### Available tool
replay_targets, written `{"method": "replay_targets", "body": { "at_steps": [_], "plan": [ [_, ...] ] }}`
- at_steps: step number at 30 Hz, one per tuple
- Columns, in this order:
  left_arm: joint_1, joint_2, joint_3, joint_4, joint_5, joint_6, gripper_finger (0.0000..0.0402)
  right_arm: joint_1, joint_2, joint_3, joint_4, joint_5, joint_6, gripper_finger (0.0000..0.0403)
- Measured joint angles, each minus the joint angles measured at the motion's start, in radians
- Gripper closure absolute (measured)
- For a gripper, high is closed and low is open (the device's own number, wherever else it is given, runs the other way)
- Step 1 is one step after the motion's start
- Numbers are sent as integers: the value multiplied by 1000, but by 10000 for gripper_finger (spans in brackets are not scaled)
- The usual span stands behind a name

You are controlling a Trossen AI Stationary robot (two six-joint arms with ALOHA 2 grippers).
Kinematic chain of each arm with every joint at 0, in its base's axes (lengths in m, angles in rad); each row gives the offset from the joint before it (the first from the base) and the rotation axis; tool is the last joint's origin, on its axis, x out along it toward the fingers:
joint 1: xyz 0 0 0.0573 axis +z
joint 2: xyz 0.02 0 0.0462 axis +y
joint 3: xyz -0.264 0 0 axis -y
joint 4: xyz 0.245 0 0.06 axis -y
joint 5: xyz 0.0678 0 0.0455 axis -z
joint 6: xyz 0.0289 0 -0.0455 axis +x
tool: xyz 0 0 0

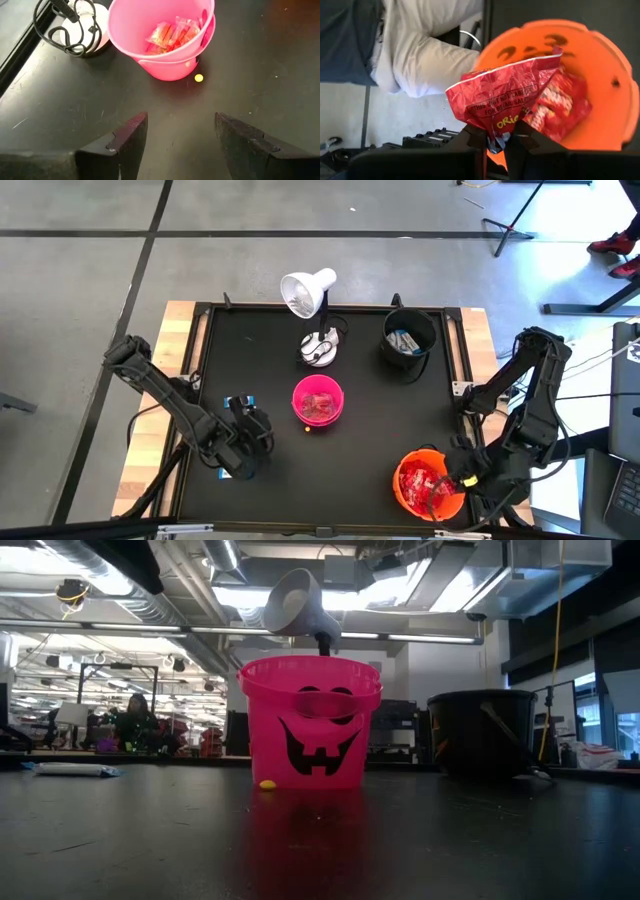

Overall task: Sort candy
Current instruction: Put the red candy into the orange bucket, then put the white chocolate bar into the black bucket

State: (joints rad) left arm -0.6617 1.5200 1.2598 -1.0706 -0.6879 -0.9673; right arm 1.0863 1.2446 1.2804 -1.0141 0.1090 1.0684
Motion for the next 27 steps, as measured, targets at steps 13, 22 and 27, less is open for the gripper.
{"method": "replay_targets", "body": {
  "at_steps": [13, 22, 27],
  "plan": [
    [5, 0, 0, -33, 2, -3, 178, 0, 0, 0, 52, 3, -158, 244],
    [11, 0, 0, -161, 12, -83, 178, 0, 0, 0, 48, 3, -158, 210],
    [64, 0, 0, -295, 109, -131, 178, 0, 0, 0, 48, 3, -158, 210]
  ]
}}
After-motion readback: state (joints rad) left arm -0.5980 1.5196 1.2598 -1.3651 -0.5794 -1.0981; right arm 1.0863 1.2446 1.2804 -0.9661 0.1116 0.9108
